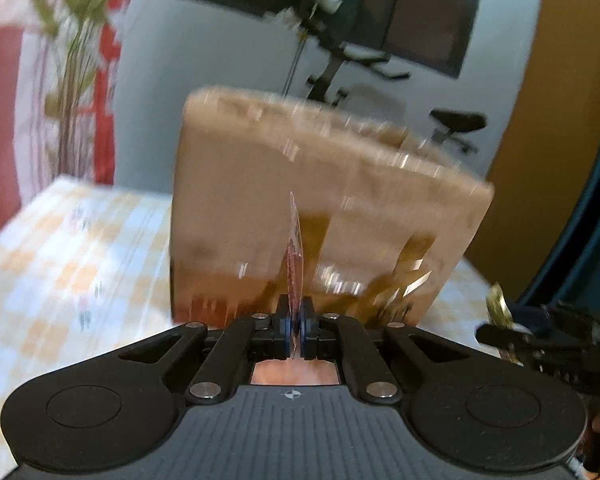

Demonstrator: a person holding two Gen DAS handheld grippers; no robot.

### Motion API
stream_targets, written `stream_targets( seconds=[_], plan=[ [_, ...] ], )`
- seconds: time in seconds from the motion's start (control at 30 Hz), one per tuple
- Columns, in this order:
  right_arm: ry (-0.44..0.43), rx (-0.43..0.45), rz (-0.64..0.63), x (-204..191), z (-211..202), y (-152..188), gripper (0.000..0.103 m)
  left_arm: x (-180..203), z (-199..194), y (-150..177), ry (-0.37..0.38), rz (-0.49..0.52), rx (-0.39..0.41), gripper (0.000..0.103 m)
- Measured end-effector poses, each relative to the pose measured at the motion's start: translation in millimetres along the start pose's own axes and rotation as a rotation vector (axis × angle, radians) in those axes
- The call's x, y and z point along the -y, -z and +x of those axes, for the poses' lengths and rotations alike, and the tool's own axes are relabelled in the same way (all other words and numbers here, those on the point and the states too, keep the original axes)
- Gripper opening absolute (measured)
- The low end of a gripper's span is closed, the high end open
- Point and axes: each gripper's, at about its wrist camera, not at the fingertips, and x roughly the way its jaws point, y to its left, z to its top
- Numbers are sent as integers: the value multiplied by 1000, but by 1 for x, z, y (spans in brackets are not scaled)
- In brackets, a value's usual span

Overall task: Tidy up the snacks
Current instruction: 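Carry the clear wrapper with the left tool while the right tool carries the gold packet to the box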

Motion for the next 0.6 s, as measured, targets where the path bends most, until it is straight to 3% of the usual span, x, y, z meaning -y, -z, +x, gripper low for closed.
stream_targets(
  seconds=[0.2,0.37,0.6],
  plan=[
    [-7,185,-59,0,-10,-64,53,13,-8,-55,46,70,135,5],
    [-18,301,-101,-2,1,-116,53,19,11,-99,76,59,204,5],
    [-5,348,-58,-3,51,-157,53,20,57,-130,67,29,169,5]
  ],
)
